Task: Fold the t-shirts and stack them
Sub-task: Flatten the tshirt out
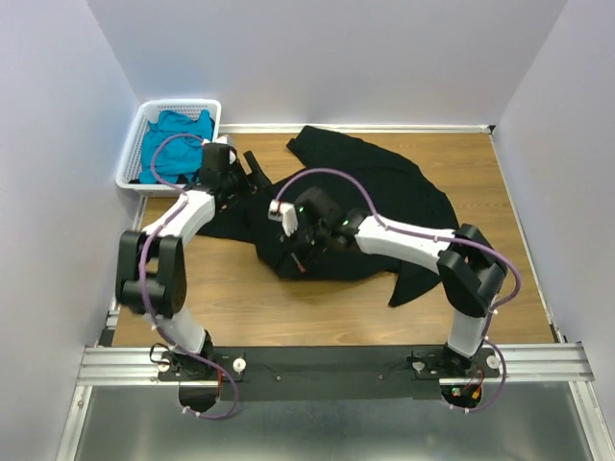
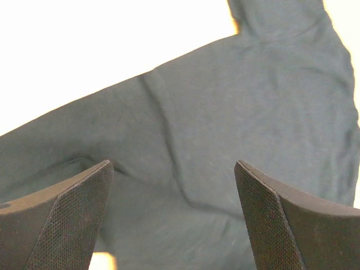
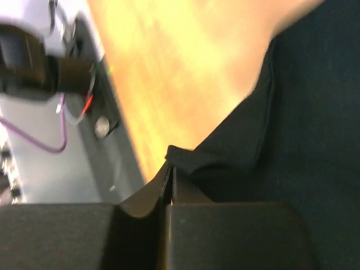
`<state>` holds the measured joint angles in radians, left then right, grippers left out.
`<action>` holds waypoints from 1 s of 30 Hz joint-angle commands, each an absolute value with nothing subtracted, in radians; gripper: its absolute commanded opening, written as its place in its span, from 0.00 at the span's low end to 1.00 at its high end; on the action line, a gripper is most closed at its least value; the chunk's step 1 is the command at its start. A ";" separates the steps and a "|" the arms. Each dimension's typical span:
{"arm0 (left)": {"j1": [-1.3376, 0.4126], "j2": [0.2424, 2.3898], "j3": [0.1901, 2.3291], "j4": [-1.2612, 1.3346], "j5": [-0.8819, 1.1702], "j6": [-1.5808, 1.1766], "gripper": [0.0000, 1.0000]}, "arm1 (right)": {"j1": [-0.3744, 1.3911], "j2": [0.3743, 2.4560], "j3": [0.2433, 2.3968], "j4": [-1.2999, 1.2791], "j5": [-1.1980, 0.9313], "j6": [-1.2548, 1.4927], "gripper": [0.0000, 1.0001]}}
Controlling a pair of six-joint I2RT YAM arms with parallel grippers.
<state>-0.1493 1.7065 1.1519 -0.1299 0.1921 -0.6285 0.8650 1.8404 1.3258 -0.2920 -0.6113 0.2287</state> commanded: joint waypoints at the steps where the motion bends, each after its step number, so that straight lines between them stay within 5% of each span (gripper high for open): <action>1: -0.141 1.475 1.039 -0.210 0.097 -0.606 0.97 | 0.952 1.787 1.267 -0.307 -0.522 0.294 0.18; 4: -0.141 1.254 0.904 -0.261 0.014 -0.621 0.96 | 0.971 1.717 1.217 -0.308 -0.535 0.311 0.36; 11: -0.176 1.014 0.706 -0.316 0.063 -0.676 0.94 | 0.808 1.479 1.091 -0.366 -0.197 0.336 0.56; 19: -0.402 1.153 0.727 -0.252 0.060 -0.733 0.85 | 0.415 1.574 1.123 -0.374 -0.039 0.368 0.59; 30: -0.439 1.463 0.788 -0.140 0.114 -0.719 0.78 | 0.201 1.781 1.175 -0.364 0.025 0.420 0.59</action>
